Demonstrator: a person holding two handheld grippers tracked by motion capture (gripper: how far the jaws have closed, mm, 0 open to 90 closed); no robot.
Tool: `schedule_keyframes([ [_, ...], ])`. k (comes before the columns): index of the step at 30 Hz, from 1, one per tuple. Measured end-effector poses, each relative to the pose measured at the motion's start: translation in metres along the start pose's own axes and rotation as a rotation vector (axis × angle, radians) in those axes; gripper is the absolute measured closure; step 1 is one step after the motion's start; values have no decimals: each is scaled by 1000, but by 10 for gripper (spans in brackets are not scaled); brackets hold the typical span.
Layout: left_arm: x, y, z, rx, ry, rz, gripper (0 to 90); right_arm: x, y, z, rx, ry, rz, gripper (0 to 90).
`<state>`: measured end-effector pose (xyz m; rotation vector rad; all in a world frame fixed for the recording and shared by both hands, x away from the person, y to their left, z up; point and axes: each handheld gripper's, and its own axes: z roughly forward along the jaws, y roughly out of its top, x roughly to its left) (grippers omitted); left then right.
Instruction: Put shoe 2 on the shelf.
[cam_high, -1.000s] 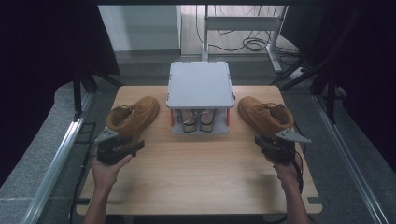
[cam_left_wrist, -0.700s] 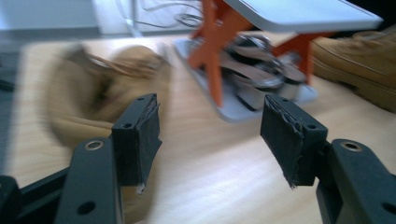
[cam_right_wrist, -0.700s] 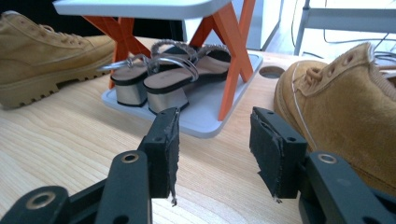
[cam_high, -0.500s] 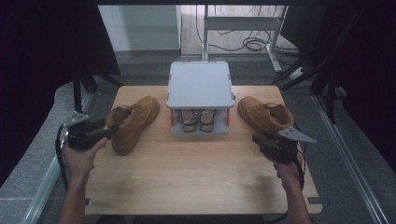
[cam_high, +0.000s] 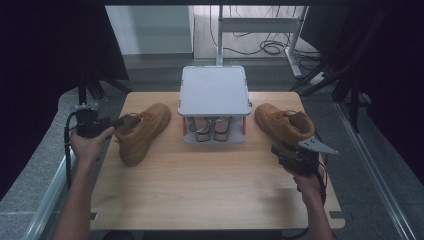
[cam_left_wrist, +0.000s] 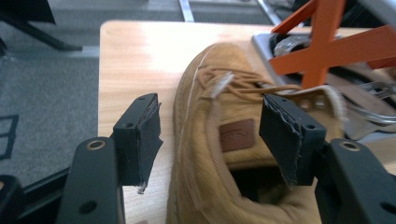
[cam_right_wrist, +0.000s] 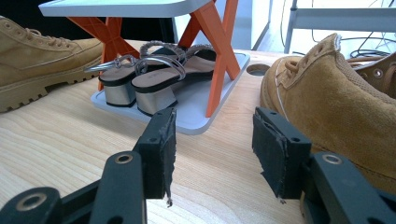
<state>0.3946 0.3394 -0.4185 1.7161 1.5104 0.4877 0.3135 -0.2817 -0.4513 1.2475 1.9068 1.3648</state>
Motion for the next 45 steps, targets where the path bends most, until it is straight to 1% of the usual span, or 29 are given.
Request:
schedule_keyframes([
  [6, 3, 1, 17, 56, 1, 5, 417, -1, -3, 1, 6, -5, 2, 493],
  [8, 3, 0, 21, 72, 10, 12, 445, 0, -3, 1, 7, -6, 2, 492],
  [11, 2, -3, 26, 91, 30, 13, 516, 1, -3, 1, 8, -6, 0, 489],
  [12, 2, -4, 28, 95, 34, 15, 552, 1, -3, 1, 8, -7, -4, 489],
  [13, 2, -4, 29, 97, 34, 11, 581, 1, -3, 1, 9, -8, -5, 488],
  [14, 2, -5, 31, 103, 31, 15, 603, 1, -3, 1, 8, -9, -8, 489],
  [16, 2, -6, 31, 97, 13, 0, 678, 1, -3, 2, 13, -11, -4, 488],
  [18, 1, -6, 31, 93, 21, 9, 714, 0, -3, 3, 20, -17, -6, 488],
  [22, 0, -7, 31, 89, 20, 9, 732, -2, 0, 4, 27, -26, -19, 488],
  [25, 0, -7, 31, 86, 23, 15, 736, -6, 8, 2, 36, -37, -39, 465],
  [26, 0, -7, 31, 85, 22, 15, 737, -11, 13, 0, 40, -49, -41, 458],
  [27, 0, -8, 31, 83, 21, 13, 737, -13, 16, -1, 44, -51, -41, 453],
  [29, 0, -8, 31, 82, 21, 13, 738, -25, 29, -6, 33, -74, -29, 448],
  [31, 0, -8, 31, 83, 22, 13, 739, -40, 40, -11, 27, -85, -8, 443],
  [33, 0, -7, 31, 87, 24, 18, 740, -57, 53, -13, 35, -124, 5, 441],
  [35, 0, -7, 31, 90, 26, 18, 740, -71, 60, -12, 50, -151, 16, 437],
  [36, -1, -7, 31, 91, 27, 13, 741, -78, 64, -11, 58, -166, 23, 436],
  [37, -1, -7, 31, 90, 29, 13, 741, -87, 68, -8, 78, -179, 17, 434],
  [39, -1, -7, 31, 90, 31, 17, 742, -97, 72, -3, 97, -192, 16, 429],
  [41, -1, -7, 31, 88, 33, 15, 742, -108, 77, 4, 114, -200, 26, 425],
  [45, -1, -7, 31, 91, 34, 20, 742, -120, 81, 17, 158, -201, 28, 414],
])
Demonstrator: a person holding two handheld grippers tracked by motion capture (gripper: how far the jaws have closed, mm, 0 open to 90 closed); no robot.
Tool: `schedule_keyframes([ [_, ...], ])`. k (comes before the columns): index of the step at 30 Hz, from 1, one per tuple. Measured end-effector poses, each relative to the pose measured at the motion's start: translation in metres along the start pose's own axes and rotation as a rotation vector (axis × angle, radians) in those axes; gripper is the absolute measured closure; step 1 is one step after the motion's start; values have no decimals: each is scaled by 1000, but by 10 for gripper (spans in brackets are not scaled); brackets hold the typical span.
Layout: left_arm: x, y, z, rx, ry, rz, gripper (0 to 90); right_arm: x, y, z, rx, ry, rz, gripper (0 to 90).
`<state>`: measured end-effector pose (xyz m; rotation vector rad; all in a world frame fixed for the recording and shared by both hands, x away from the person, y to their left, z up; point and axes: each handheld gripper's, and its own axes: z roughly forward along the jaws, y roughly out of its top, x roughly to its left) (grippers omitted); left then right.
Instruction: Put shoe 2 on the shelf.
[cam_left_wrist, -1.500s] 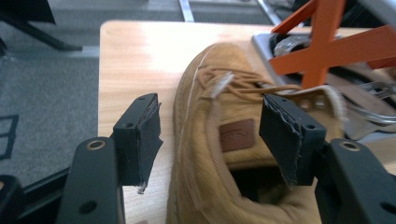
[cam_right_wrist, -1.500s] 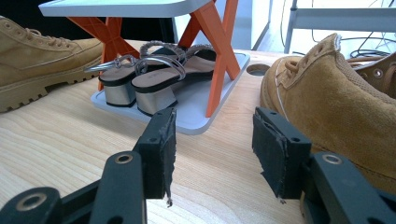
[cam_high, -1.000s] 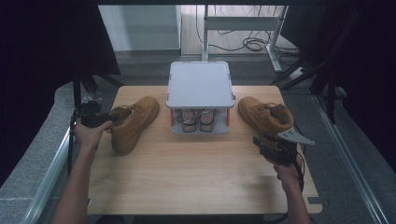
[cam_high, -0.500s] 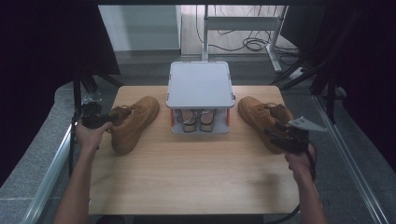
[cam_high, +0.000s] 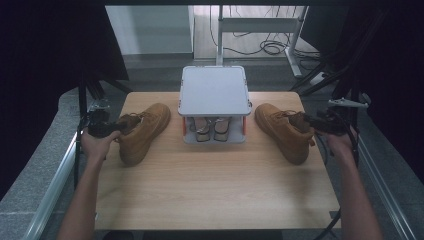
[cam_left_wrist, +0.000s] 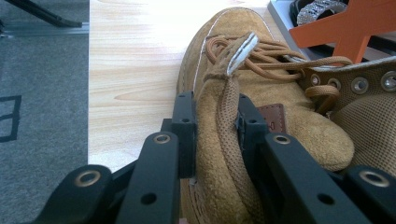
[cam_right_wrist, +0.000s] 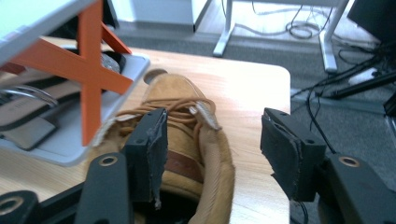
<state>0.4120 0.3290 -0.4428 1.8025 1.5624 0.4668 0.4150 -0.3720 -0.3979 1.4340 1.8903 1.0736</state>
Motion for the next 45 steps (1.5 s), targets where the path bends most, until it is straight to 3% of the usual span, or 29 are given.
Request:
schedule_keyframes([
  [20, 0, -1, 0, -5, -5, -5, 741, -7, -5, 39, 123, 1, -8, 496],
  [32, 1, -1, 0, -9, -9, -14, 741, -11, 0, 45, 189, 44, -7, 603],
  [37, 1, -1, 0, -10, -10, -18, 742, -13, 1, 46, 227, 61, 19, 671],
  [45, 1, -2, 0, -24, -16, -34, 746, -12, -1, 46, 218, 60, 45, 749],
])
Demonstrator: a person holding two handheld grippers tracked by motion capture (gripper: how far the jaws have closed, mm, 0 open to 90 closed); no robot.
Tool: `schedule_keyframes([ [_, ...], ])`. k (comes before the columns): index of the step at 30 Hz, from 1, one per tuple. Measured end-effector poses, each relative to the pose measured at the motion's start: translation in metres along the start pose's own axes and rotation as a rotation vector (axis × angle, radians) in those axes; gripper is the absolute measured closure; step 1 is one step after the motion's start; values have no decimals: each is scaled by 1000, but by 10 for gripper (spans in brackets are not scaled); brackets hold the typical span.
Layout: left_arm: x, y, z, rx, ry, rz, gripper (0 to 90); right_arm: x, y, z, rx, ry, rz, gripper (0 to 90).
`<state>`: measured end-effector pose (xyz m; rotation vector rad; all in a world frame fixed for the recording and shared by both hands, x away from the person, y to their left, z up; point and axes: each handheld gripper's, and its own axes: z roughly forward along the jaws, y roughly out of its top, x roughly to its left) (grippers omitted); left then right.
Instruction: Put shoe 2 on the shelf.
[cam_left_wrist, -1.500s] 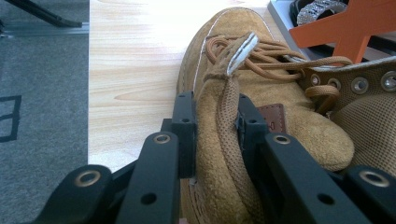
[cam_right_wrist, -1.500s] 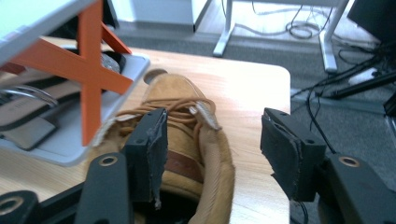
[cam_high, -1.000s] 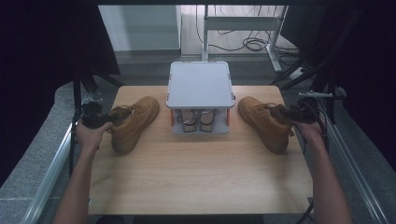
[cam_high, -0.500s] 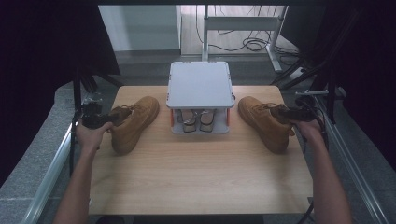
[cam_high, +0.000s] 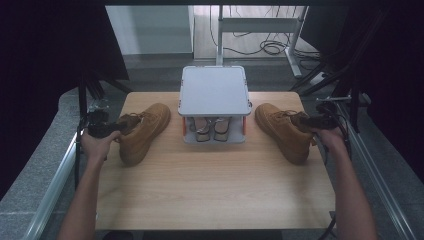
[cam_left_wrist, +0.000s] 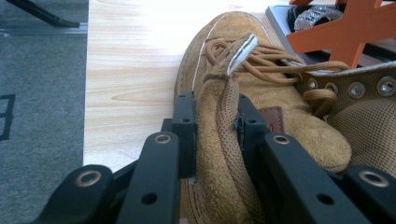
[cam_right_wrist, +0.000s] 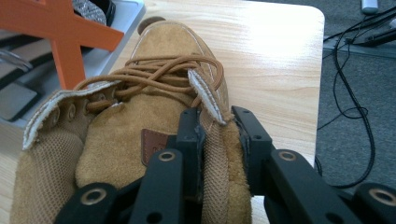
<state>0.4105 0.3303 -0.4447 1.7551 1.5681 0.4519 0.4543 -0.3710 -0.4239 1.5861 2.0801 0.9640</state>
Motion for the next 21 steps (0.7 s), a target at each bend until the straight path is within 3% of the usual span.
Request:
schedule_keyframes([
  [7, 2, -3, -1, -26, -46, -50, 757, -1, -4, -1, -38, 32, 65, 770],
  [11, 2, -2, -3, -45, -102, -90, 762, 0, -6, -2, -65, 44, 90, 776],
  [17, -5, 3, -7, -80, -139, -102, 764, 3, -9, -8, -122, 65, 116, 786],
  [21, -8, 7, -14, -103, -165, -101, 763, 9, -7, -16, -151, 64, 108, 788],
])
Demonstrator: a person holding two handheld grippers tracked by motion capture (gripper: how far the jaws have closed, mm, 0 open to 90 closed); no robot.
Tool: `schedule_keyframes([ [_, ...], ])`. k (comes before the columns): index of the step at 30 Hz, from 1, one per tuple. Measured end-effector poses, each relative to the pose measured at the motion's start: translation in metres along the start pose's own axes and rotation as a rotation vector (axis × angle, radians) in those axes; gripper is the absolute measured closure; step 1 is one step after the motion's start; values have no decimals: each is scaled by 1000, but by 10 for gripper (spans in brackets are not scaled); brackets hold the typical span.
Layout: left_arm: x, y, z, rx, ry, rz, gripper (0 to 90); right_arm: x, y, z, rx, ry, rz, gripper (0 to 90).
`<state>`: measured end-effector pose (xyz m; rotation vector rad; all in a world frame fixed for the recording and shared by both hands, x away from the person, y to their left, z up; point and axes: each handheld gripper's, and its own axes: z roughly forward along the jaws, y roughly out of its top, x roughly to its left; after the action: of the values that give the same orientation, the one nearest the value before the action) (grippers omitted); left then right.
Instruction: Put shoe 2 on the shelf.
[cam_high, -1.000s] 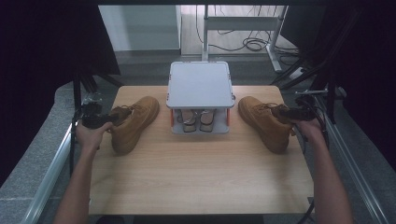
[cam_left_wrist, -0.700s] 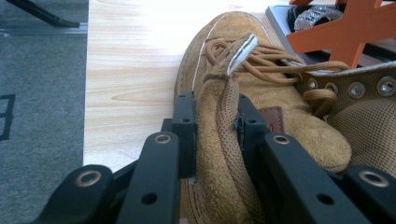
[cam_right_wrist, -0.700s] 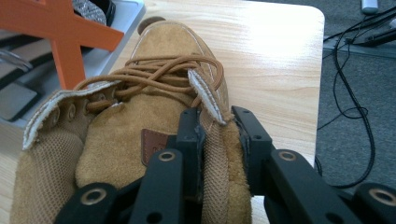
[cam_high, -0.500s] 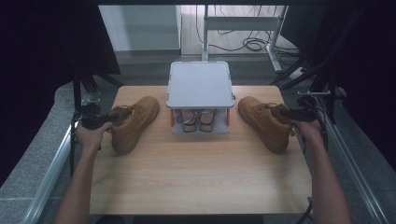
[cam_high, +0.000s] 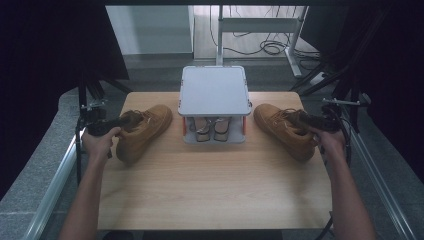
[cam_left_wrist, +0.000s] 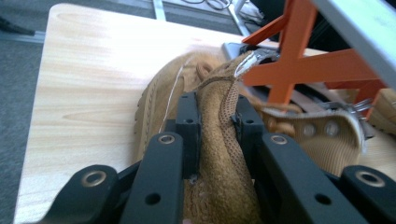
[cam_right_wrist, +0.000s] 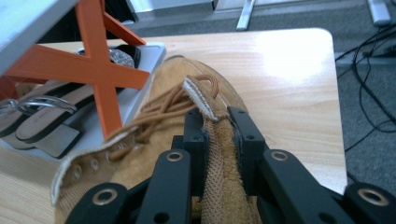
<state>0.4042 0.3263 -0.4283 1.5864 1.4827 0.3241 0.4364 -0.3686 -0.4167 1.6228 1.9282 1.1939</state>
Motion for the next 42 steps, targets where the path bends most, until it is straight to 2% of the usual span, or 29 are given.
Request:
schedule_keyframes([
  [4, -5, 3, -7, -17, -22, -2, 762, 6, 2, -11, -31, -13, -9, 788],
  [11, -10, 8, -24, -58, -66, -9, 761, 6, 4, -34, -109, 6, 42, 787],
  [19, -22, 20, -47, -94, -74, 16, 758, 14, 8, -56, -167, 8, 56, 786],
  [28, -33, 30, -64, -131, -92, 26, 755, 24, 17, -74, -240, 14, 78, 786],
  [36, -45, 46, -84, -186, -124, 31, 754, 36, 27, -87, -293, 27, 91, 784],
  [42, -56, 60, -94, -211, -130, 39, 752, 48, 37, -96, -331, 34, 90, 784],
])
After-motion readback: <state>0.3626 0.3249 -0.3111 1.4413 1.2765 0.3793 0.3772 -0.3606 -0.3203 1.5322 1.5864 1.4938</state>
